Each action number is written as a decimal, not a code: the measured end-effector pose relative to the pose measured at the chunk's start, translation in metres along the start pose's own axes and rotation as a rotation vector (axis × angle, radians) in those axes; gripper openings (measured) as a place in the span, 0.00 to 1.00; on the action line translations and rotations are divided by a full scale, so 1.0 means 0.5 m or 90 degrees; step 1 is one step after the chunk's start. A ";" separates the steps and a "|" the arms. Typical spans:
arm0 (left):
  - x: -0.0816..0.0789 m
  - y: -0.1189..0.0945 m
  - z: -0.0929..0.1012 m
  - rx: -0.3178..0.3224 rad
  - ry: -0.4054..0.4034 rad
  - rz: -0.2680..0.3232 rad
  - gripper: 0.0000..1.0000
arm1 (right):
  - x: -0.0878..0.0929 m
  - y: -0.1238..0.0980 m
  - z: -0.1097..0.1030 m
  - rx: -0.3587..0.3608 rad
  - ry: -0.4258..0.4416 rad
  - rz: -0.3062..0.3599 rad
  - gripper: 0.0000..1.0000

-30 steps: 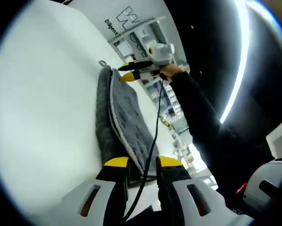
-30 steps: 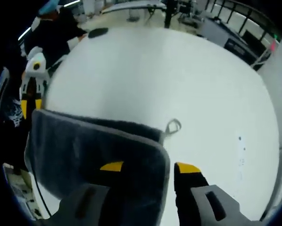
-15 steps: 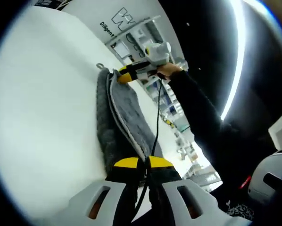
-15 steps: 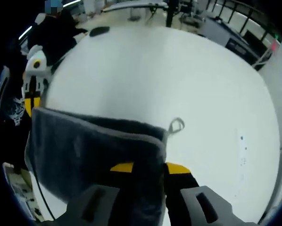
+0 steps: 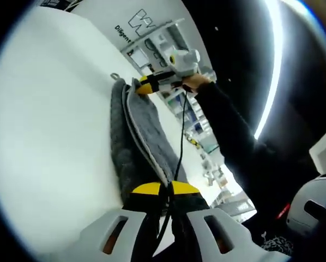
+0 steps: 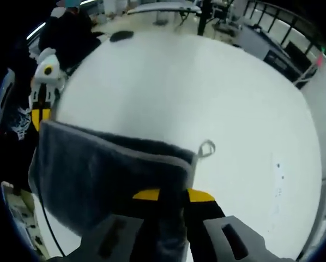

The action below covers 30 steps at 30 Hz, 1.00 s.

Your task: Open the folded towel by lifting each exposed corner and separating the folded layers until the towel lies flat within the target outline without major curled edges

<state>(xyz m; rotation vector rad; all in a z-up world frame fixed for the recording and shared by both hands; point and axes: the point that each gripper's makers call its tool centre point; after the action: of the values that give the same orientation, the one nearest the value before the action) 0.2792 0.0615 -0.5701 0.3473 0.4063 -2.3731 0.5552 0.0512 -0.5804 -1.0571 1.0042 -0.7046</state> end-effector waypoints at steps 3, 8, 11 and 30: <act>0.000 -0.001 0.000 0.001 -0.001 0.000 0.02 | -0.003 0.005 -0.003 -0.008 0.001 -0.002 0.16; -0.003 -0.004 0.001 0.003 -0.001 0.003 0.02 | 0.001 0.025 -0.010 -0.014 -0.049 -0.015 0.11; -0.004 -0.004 0.003 0.006 -0.001 0.004 0.02 | 0.005 0.037 -0.015 -0.009 -0.050 -0.021 0.12; -0.002 -0.001 0.005 0.013 0.005 0.002 0.02 | 0.001 0.026 -0.026 -0.006 -0.047 -0.004 0.00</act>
<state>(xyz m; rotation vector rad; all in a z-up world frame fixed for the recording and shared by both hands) 0.2792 0.0615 -0.5672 0.3654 0.3854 -2.3751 0.5436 0.0508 -0.5947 -1.0869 0.9417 -0.6628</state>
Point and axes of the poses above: the point that each gripper's makers call its tool centre point, and the gripper's own axes: y roughly forward along the fingers, z roughly to its right, x roughly out of its underside, and after that the axes turned 12 degrees about -y, right-handed
